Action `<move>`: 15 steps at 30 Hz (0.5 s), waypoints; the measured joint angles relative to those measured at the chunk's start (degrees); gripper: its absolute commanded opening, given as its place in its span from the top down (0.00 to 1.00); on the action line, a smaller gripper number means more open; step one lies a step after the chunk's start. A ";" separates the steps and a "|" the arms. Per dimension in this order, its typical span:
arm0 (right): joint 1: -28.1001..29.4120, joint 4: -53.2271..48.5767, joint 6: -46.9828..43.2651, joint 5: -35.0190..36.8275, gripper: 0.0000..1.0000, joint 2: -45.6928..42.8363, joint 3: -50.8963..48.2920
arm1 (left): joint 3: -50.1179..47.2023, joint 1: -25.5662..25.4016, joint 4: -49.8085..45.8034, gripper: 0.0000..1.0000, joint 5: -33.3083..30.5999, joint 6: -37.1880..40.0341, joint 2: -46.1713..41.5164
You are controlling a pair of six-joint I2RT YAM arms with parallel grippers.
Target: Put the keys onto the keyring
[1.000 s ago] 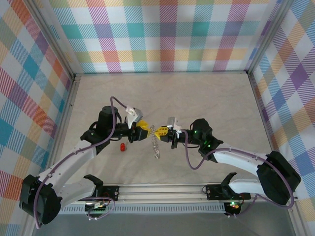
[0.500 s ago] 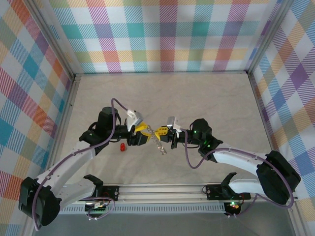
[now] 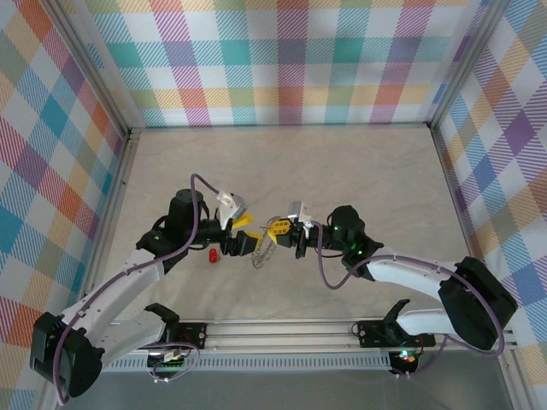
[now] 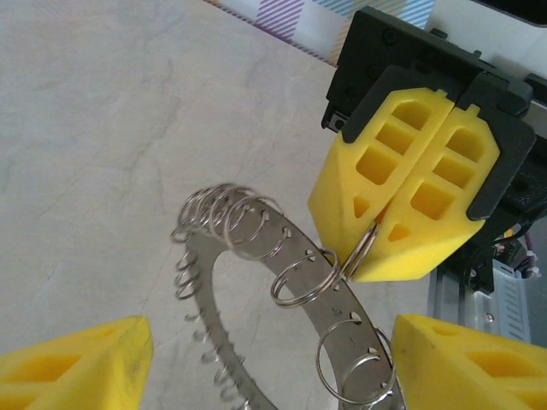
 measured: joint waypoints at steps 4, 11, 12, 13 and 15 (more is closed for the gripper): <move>0.00 0.00 0.00 -0.04 1.00 0.09 0.11 | 0.00 -0.02 -0.90 0.34 0.22 1.75 -0.37; 0.00 -0.02 -0.55 -1.31 1.00 0.57 0.70 | 1.62 -0.07 -6.73 0.63 4.63 9.46 -1.77; 0.00 -0.02 -0.74 -1.66 1.00 0.79 0.90 | 2.21 -0.07 -7.61 0.64 5.11 10.58 -1.60; 0.00 -0.02 -0.94 -1.92 1.00 1.01 1.09 | 2.62 -0.09 -8.13 0.66 5.60 11.41 -1.42; 0.00 0.11 -1.16 -2.60 1.00 1.33 1.27 | 3.30 -0.09 -9.11 0.68 6.19 12.74 -1.11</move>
